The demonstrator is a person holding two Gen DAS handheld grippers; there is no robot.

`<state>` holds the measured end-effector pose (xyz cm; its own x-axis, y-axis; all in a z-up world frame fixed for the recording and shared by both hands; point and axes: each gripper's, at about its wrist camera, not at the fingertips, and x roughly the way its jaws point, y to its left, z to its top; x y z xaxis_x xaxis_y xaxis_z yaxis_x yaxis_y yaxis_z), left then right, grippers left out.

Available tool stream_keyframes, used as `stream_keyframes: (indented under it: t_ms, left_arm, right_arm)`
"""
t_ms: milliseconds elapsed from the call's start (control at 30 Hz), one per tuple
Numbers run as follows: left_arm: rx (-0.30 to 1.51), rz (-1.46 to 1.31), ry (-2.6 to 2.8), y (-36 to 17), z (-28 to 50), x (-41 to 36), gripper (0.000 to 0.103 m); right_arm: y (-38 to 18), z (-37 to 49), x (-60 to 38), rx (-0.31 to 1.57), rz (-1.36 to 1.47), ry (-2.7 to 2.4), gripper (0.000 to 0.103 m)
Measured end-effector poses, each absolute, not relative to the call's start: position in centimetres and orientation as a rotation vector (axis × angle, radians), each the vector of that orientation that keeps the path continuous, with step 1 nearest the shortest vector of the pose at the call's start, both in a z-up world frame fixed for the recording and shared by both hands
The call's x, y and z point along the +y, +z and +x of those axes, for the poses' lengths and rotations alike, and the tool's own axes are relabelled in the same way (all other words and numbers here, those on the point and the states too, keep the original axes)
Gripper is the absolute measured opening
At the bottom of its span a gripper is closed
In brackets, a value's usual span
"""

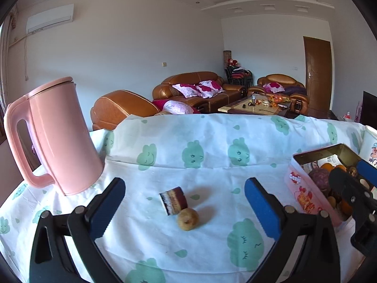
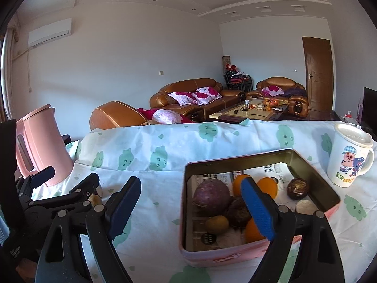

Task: Organize fruits
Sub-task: 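Move both open tools back toward the last items on the cloth, then grasp a round yellow-brown fruit with the right tool while the left tool grasps a cake roll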

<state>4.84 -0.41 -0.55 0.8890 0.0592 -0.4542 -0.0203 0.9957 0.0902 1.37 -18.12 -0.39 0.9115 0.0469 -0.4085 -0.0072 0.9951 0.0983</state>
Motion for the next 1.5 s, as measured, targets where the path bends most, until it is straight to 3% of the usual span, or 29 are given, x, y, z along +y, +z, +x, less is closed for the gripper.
stream_keyframes:
  t_ms: [433,733,900,1000,1033,1100,1500]
  left_arm:
    - [0.550,0.065,0.166,-1.4,7.3,6.9,0.103]
    - [0.689,0.003,0.293,-2.9,9.4,11.7,0.103]
    - [0.697,0.014,0.295,-3.0,9.1,11.9,0.103]
    - [0.700,0.021,0.280,-3.0,9.2,11.6,0.103]
    - [0.700,0.020,0.272,-3.0,9.2,11.6,0.103]
    - [0.700,0.017,0.253,-2.9,9.5,11.4,0.103]
    - [0.676,0.007,0.046,-2.5,9.2,7.9,0.100]
  right_arm:
    - [-1.3,4.1,-11.5,0.508,0.037,0.144,0.088]
    - [-3.7,7.7,-5.9,0.711,-0.102,0.251,0.086]
    - [-4.7,9.5,-2.9,0.774,-0.158,0.307,0.075]
    - [-5.8,10.6,-1.7,0.844,-0.182,0.329,0.053]
    - [-6.1,10.8,-1.6,0.866,-0.190,0.334,0.041]
    - [-6.1,10.8,-1.7,0.868,-0.179,0.345,0.032]
    - [-2.3,5.5,-6.4,0.593,-0.129,0.211,0.029]
